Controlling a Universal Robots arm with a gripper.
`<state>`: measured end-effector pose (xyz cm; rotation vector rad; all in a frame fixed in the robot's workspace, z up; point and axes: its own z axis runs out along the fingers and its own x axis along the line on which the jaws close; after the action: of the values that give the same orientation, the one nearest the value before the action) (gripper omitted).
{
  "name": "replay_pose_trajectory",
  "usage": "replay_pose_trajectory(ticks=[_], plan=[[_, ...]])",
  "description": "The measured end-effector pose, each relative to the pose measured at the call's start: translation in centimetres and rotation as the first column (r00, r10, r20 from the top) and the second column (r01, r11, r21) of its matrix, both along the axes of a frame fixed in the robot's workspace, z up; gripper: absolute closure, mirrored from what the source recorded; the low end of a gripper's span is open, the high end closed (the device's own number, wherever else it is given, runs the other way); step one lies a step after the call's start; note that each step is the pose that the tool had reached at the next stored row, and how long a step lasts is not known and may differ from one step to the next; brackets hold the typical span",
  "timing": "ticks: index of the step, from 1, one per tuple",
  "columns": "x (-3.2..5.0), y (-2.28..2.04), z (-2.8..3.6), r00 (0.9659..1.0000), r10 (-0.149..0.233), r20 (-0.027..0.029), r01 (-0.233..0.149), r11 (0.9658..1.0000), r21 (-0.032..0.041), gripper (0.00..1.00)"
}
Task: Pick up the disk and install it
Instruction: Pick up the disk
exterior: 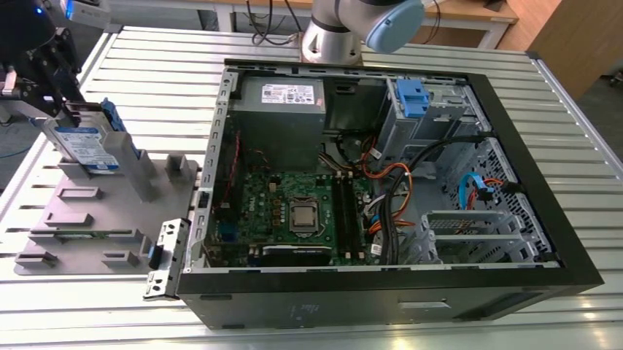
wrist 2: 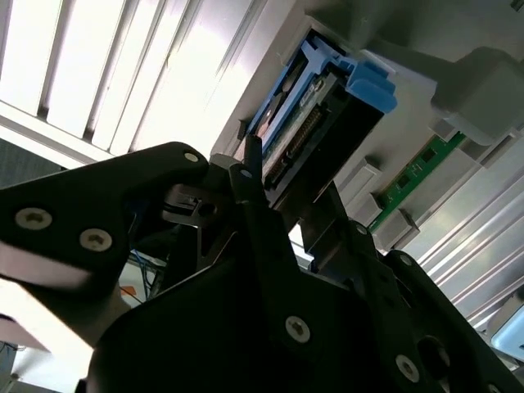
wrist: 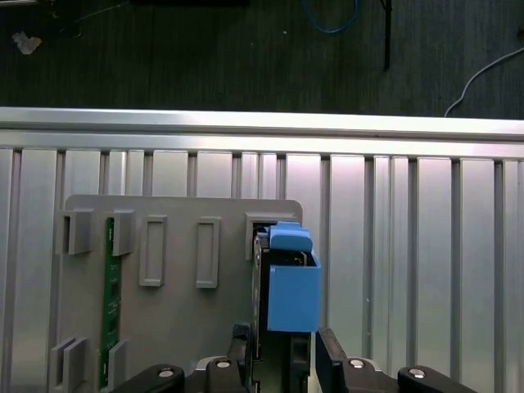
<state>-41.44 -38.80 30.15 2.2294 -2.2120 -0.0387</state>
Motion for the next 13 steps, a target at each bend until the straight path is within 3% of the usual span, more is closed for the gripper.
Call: replay_pose_trajectory(ticks=[13], plan=[[0.02,0.01,-0.02,1.0,0.0,0.0,0.0,1.0,0.0,0.55]])
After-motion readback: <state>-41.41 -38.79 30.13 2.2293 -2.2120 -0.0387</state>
